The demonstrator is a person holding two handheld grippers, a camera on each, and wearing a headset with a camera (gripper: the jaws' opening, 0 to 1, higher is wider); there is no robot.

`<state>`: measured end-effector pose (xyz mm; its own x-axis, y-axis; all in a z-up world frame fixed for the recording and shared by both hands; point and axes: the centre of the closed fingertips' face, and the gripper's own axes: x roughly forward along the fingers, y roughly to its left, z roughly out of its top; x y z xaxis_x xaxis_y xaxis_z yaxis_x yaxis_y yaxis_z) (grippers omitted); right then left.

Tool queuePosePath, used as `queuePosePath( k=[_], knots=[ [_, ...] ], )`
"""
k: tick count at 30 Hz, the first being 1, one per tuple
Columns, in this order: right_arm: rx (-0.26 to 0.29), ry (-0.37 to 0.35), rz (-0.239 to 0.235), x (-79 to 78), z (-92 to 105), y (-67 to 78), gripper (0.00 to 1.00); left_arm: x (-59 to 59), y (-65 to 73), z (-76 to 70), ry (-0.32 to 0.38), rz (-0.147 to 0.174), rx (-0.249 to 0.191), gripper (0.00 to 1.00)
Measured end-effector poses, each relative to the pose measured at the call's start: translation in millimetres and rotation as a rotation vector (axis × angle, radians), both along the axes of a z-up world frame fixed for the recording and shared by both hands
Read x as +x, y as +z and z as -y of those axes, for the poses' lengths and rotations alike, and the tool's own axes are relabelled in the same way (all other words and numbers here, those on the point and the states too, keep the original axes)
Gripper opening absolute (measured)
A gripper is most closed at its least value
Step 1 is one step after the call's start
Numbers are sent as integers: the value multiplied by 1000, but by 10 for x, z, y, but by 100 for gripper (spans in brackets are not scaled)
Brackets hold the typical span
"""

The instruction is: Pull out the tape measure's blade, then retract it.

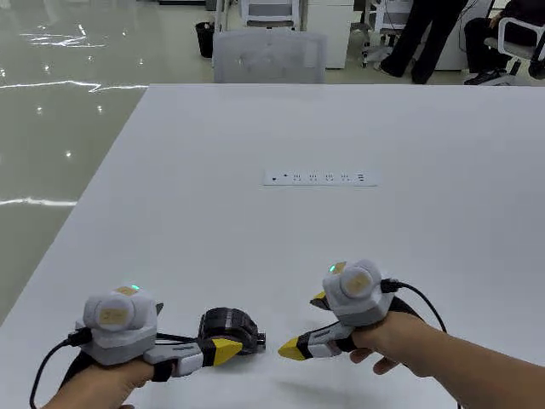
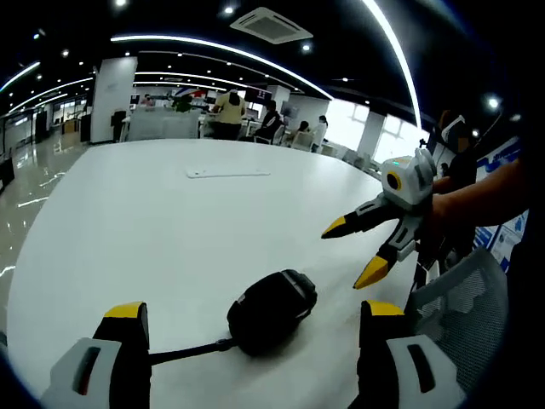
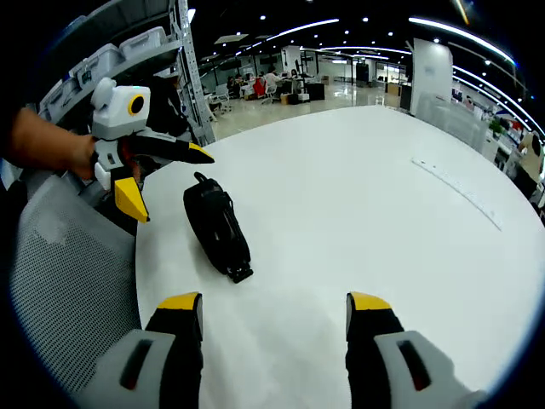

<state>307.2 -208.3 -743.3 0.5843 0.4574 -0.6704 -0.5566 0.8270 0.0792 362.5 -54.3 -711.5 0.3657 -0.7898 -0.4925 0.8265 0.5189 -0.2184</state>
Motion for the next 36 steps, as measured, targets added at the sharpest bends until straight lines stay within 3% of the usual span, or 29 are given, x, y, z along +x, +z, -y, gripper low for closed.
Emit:
queuePosePath(
  k=[1,3,4,5,7,9,12,14,18,20,23,26,28,31,36],
  knots=[
    [-4,-14,35,-13,94,68,71,23,60,-49,-2,35,2,100],
    [-7,-35,59,-67,218,145,75,19,107,-103,-8,51,5,100],
    [1,-52,75,-111,302,202,77,82,93,-210,18,83,59,100],
    [19,-73,86,-135,364,242,80,96,135,-228,7,114,52,100],
    [45,-96,97,-236,500,320,87,58,154,-271,-5,78,27,100],
    [27,-114,123,-348,667,375,89,51,189,-342,-2,64,3,100],
    [8,-137,153,-534,876,406,93,53,251,-458,17,77,-15,100],
    [1,-158,160,-681,1013,413,94,35,247,-534,22,62,-12,100],
    [-42,-204,184,-928,1279,429,94,-7,247,-657,21,98,20,100],
    [-37,-219,187,-1032,1360,436,95,-35,243,-706,23,104,25,100],
    [-47,-230,188,-1138,1432,429,97,-81,257,-755,17,118,19,100],
    [-72,-241,159,-1286,1549,306,100,-175,248,-783,-23,130,7,100],
    [-76,-238,156,-1374,1593,252,100,-219,195,-829,-48,148,51,100],
    [-86,-236,141,-1490,1617,213,100,-247,134,-886,-49,141,74,100],
    [-116,-218,131,-1665,1618,161,100,-281,142,-939,-25,106,53,100]
  ],
)
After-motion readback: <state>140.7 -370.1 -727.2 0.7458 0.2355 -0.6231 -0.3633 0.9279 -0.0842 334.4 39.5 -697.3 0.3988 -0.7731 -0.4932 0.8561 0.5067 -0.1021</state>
